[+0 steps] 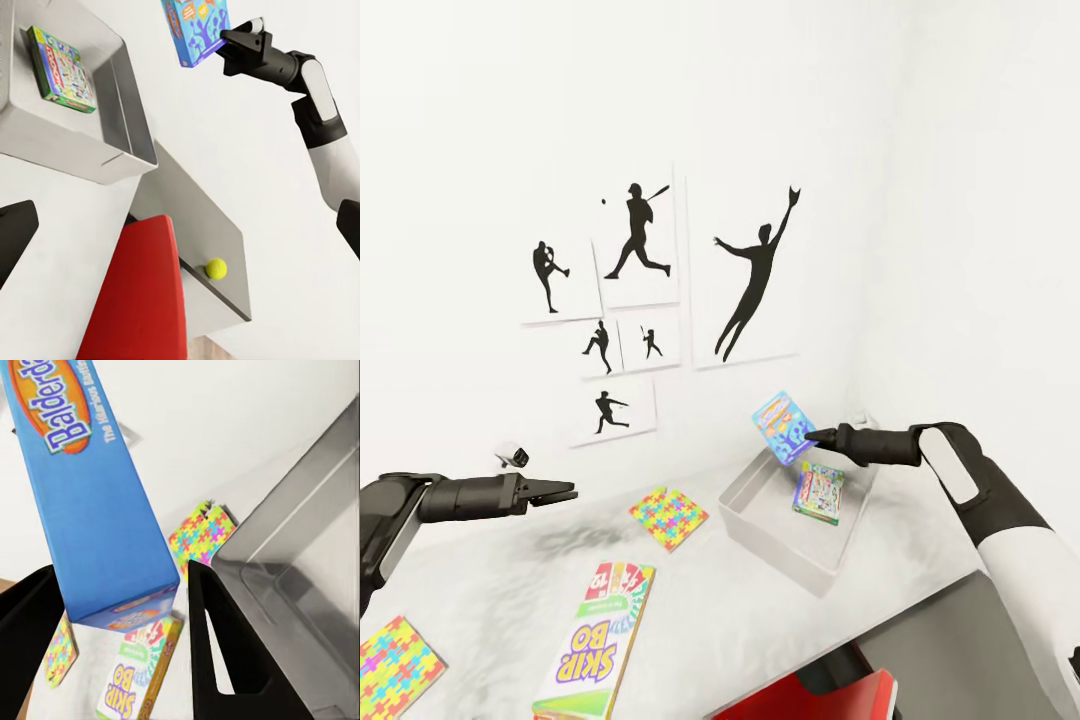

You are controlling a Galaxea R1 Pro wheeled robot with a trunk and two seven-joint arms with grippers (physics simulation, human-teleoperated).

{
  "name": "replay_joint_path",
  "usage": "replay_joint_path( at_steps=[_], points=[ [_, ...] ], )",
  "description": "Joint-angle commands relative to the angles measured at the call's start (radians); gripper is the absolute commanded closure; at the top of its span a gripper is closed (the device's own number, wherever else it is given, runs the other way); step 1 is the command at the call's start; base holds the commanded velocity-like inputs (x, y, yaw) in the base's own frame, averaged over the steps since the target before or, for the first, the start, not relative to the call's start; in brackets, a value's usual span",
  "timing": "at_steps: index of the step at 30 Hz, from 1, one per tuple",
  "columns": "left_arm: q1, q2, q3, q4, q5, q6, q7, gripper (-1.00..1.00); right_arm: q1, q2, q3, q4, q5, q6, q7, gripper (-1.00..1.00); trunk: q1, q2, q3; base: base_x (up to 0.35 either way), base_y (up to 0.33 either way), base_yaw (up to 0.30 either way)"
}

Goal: Put all the toys in the child's room - the three board games (two on the bed and one on the table), the two jigsaw puzzles on the table, and the tennis ball on the table - inside the toy box on the table in the child's room.

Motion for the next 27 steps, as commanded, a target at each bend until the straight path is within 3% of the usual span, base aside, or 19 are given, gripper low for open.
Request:
replay_joint_path(
  at_steps=[1,6,14,17,20,27],
  points=[
    [0.0,0.0,0.0,0.0,0.0,0.011,-0.004,-1.0,-0.001,-0.003,0.004,0.0,0.006,0.001,0.011,1.0,0.0,-0.001,-0.003,0.0,0.0,0.0],
    [0.0,-0.005,-0.003,-0.002,0.001,0.01,-0.004,-1.0,-0.002,-0.009,0.04,0.001,0.007,0.001,0.012,1.0,0.0,-0.001,-0.011,0.0,0.0,0.0],
    [0.0,-0.052,-0.006,-0.014,0.001,0.01,-0.004,-1.0,-0.002,-0.011,0.106,0.001,0.008,0.001,0.012,1.0,0.0,-0.001,-0.024,0.0,0.0,0.0],
    [0.0,-0.056,-0.007,-0.014,0.0,0.01,-0.004,-1.0,-0.003,-0.024,0.135,0.001,0.008,0.001,0.012,1.0,0.0,-0.001,-0.029,0.0,0.0,0.0],
    [0.0,-0.055,-0.006,-0.014,0.0,0.01,-0.004,-1.0,-0.004,-0.048,0.188,0.001,0.008,0.001,0.012,1.0,0.0,-0.001,-0.034,0.0,0.0,0.0],
    [0.001,-0.051,-0.004,-0.014,0.0,0.01,-0.004,-1.0,-0.006,-0.079,0.219,0.002,0.008,0.001,0.012,1.0,0.0,-0.001,-0.045,0.0,0.0,0.0]
  ],
)
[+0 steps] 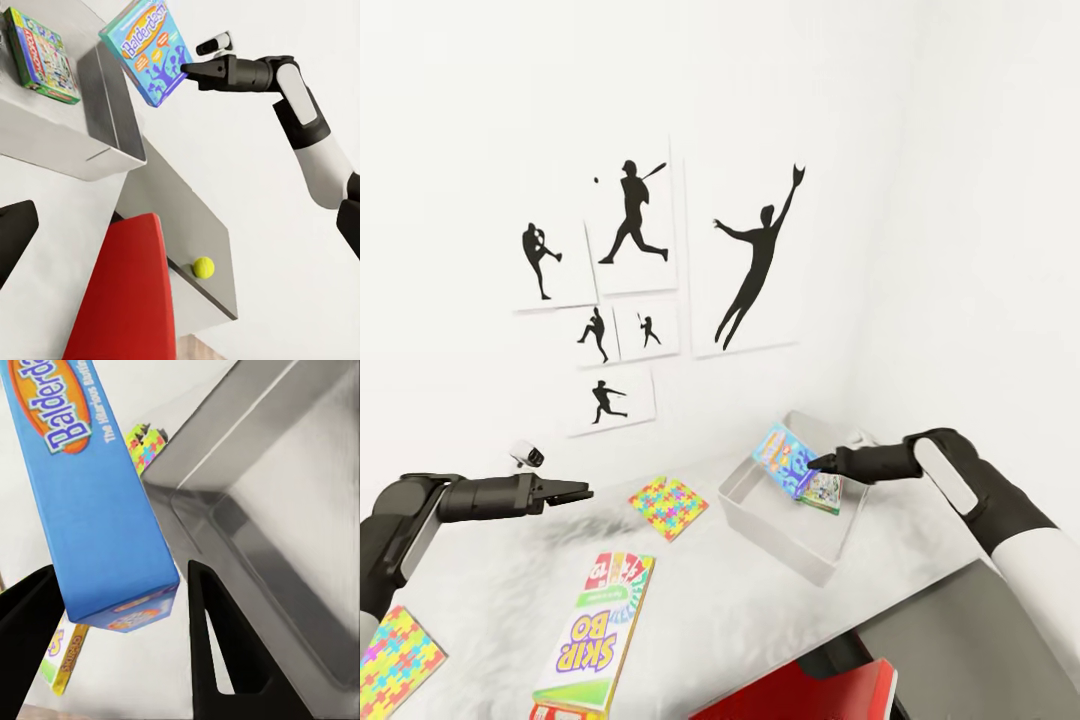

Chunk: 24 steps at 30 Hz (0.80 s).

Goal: Put all the toys in the child's room - the three board games (two on the bed and one on the table), the two jigsaw puzzles on the table, and the tennis ball on the table - inside the toy box on the table in the child's room.

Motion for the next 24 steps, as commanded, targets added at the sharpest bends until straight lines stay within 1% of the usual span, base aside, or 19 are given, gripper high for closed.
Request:
replay_joint_path(
  at_steps=[1,2,5,9,24],
  points=[
    [-0.001,0.001,0.0,0.0,0.0,0.011,-0.004,-1.0,-0.002,-0.005,0.006,0.0,0.004,0.001,0.01,1.0,0.001,-0.003,-0.004,0.0,0.0,0.0],
    [-0.001,0.001,0.0,0.0,0.0,0.01,-0.004,-1.0,-0.001,-0.007,0.009,0.0,0.004,0.001,0.01,1.0,0.001,-0.003,-0.006,0.0,0.0,0.0],
    [0.0,0.002,0.0,0.0,0.0,0.011,-0.004,-1.0,-0.002,-0.012,0.033,-0.001,0.004,0.001,0.01,1.0,0.001,-0.003,-0.011,0.0,0.0,0.0],
    [0.0,0.002,0.0,0.001,-0.001,0.011,-0.004,-1.0,-0.002,-0.013,0.046,-0.001,0.004,0.001,0.01,1.0,0.001,-0.003,-0.017,0.0,0.0,0.0],
    [0.0,0.002,0.001,0.003,-0.003,0.011,-0.004,-1.0,-0.002,-0.013,0.049,0.0,0.006,0.001,0.01,1.0,0.001,-0.003,-0.042,0.0,0.0,0.0]
  ],
)
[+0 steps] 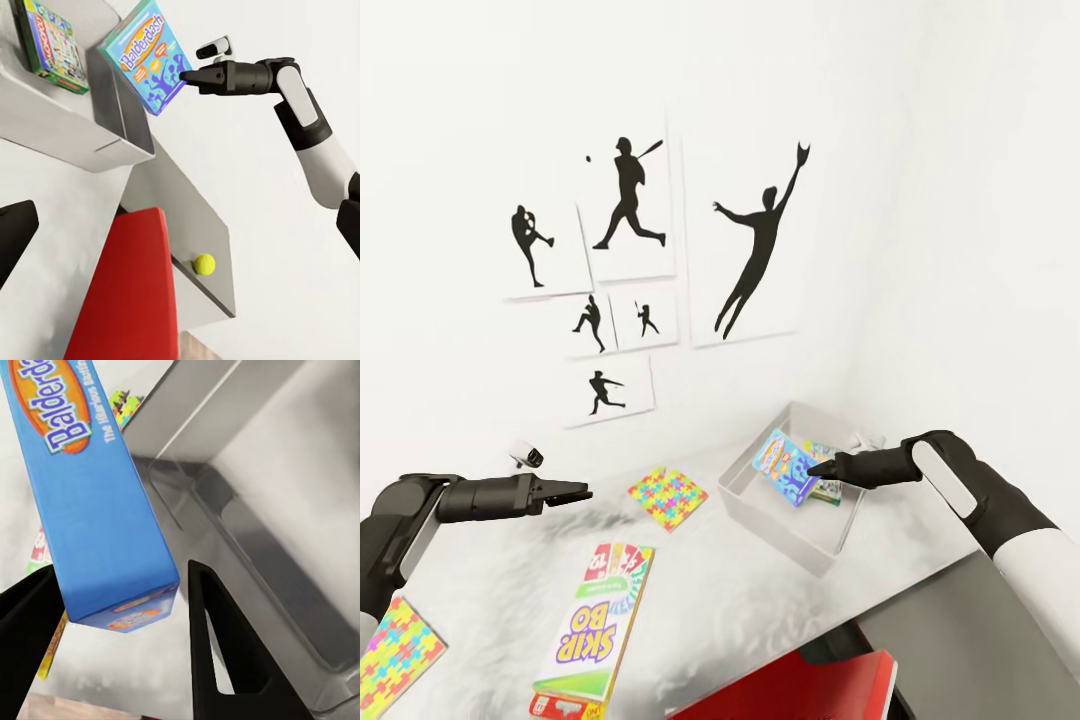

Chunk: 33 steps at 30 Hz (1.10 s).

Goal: Put all the toys in the child's room - the three board games (two on the bed and one on the table), the two jigsaw puzzles on the table, and the tennis ball on the table - inside the toy box on the table in the child's room.

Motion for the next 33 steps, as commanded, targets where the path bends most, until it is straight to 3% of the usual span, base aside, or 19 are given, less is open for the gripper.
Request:
replay_joint_path(
  at_steps=[1,33],
  points=[
    [-0.001,0.0,0.0,0.0,0.0,0.011,-0.004,-1.0,-0.001,-0.001,0.002,0.0,0.008,0.0,0.01,1.0,0.001,-0.002,-0.004,0.0,0.0,0.0],
    [-0.001,0.002,0.003,0.003,-0.001,0.01,-0.004,-1.0,-0.001,-0.002,0.007,0.001,0.009,0.0,0.01,1.0,0.001,-0.002,-0.057,0.0,0.0,0.0]
  ],
)
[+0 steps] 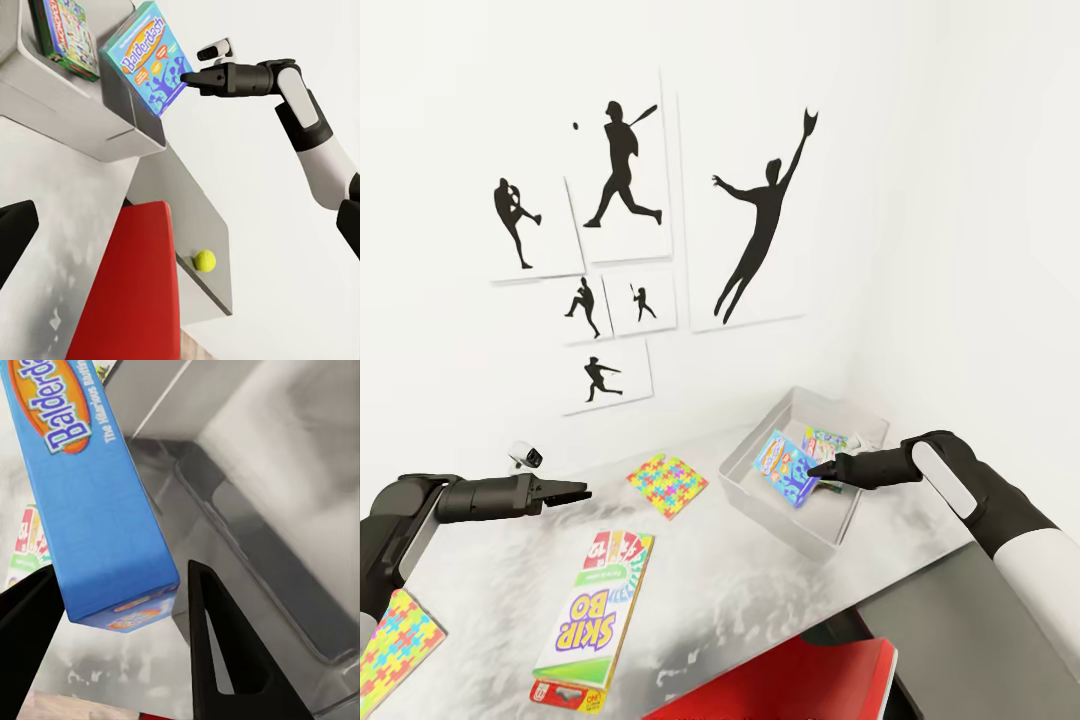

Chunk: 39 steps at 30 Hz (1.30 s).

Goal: Put all the toys in the child's room - the three board games (two on the bed and one on the table), the two jigsaw puzzles on the table, and the tennis ball on the table - inside the toy box on the table in the child's room.

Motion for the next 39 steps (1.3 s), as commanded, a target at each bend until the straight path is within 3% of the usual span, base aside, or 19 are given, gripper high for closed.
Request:
replay_joint_path(
  at_steps=[1,9,15,18,39],
  points=[
    [-0.001,0.0,0.0,0.0,0.0,0.011,-0.004,-1.0,-0.001,-0.001,0.002,-0.001,0.009,0.0,0.01,1.0,0.001,-0.002,-0.004,0.0,0.0,0.0],
    [-0.001,0.001,0.0,0.0,0.0,0.01,-0.004,-1.0,-0.002,0.0,0.001,-0.002,0.02,0.0,0.01,1.0,0.001,-0.002,-0.017,0.0,0.0,0.0],
    [-0.001,0.003,0.001,0.002,0.0,0.01,-0.004,-1.0,-0.025,0.009,-0.002,0.001,0.144,0.0,0.012,1.0,0.001,-0.002,-0.027,0.0,0.0,0.0],
    [-0.001,0.005,0.001,0.002,0.0,0.01,-0.004,-1.0,-0.033,0.013,-0.002,0.001,0.169,0.0,0.018,1.0,0.001,-0.002,-0.032,0.0,0.0,0.0],
    [-0.001,0.004,0.001,0.003,-0.001,0.01,-0.004,-1.0,-0.035,0.015,-0.002,0.001,0.178,0.0,0.026,1.0,0.001,-0.002,-0.066,0.0,0.0,0.0]
  ],
)
